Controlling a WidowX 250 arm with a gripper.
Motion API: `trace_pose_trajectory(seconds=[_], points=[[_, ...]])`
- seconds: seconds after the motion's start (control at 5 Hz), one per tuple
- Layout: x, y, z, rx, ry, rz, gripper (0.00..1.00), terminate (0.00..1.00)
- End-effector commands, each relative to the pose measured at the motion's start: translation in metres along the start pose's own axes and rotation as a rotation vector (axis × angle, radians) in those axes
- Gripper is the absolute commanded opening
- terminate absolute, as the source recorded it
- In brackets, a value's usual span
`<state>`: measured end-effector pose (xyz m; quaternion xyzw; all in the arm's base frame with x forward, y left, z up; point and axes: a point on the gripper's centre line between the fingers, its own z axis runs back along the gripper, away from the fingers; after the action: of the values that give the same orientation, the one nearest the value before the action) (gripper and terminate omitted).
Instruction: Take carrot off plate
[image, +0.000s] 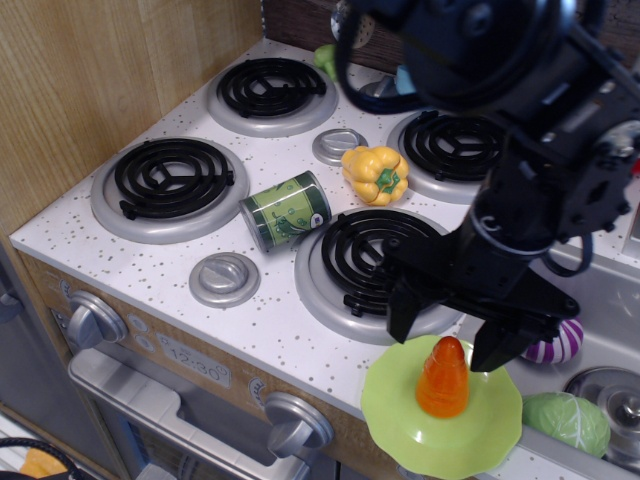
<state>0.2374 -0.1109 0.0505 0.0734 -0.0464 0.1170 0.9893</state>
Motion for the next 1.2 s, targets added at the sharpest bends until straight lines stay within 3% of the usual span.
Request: trace_pose_trajectory(seconds=[0.0, 0.2, 0.4, 0.8, 1.0], points=[[0.006, -0.006, -0.002, -0.047, -0.082, 0.009, 1.0, 0.0], [0.005, -0.019, -0.005, -0.071, -0.091, 0.047, 0.0, 0.0], [0.006, -0.02, -0.008, -0.09, -0.101, 0.045, 0.0, 0.0], [0.009, -0.001, -0.002, -0.053, -0.1, -0.012, 0.0, 0.0], [0.023, 0.036, 0.009, 0.052, -0.099, -0.083, 0.0, 0.0]])
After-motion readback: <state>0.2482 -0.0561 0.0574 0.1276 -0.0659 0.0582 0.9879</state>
